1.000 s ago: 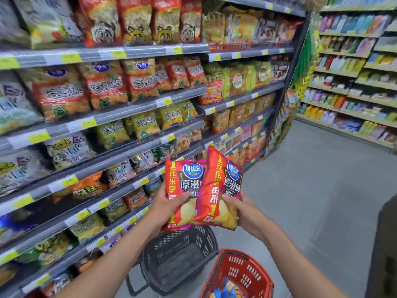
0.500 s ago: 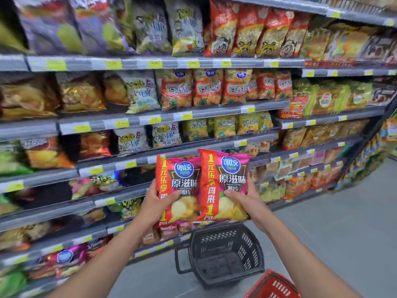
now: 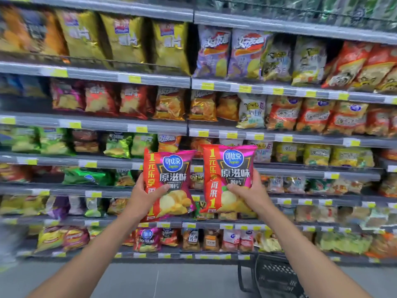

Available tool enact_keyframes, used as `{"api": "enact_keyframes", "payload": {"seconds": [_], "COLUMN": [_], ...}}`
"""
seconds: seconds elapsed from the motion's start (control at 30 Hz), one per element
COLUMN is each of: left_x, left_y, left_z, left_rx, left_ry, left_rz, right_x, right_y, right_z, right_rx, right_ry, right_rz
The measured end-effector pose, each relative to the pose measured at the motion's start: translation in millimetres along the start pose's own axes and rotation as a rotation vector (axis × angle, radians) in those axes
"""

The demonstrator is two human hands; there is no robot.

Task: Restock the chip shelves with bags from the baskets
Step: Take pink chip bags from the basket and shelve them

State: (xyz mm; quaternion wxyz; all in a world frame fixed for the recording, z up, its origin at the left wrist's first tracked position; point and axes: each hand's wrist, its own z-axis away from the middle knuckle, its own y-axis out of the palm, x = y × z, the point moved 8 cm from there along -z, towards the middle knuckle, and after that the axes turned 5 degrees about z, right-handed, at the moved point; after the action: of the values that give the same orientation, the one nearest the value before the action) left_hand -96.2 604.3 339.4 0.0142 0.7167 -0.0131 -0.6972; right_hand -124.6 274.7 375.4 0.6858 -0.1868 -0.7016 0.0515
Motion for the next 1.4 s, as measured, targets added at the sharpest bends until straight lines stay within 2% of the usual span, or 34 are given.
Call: {"api": "enact_keyframes", "payload": {"seconds": [0.33,0.7,0.97,1.4], "left_x": [-28,-39,-48,-77], "left_y": [-227,-418,-523,-638], "left_z": [41,82,36,-120], "left_rx": [-0.308,-0.667,-0.748,-0.755], "left_ry": [0.058,0.087,0.113,0.184], "left_rz": [0.004,0.015,-0.006,-0.009], "right_x": [94,171,214,263], "right_y": [210,426,561,712], "right_z": [-14,-46,-98,-231], "right_rx": [0.244,0.498,0.644,0.67], "right_ry": [-0.128,-0.233,-0.255,-0.277], "right_rz": [-0.049,-0.136,-0.174,-0.149]}}
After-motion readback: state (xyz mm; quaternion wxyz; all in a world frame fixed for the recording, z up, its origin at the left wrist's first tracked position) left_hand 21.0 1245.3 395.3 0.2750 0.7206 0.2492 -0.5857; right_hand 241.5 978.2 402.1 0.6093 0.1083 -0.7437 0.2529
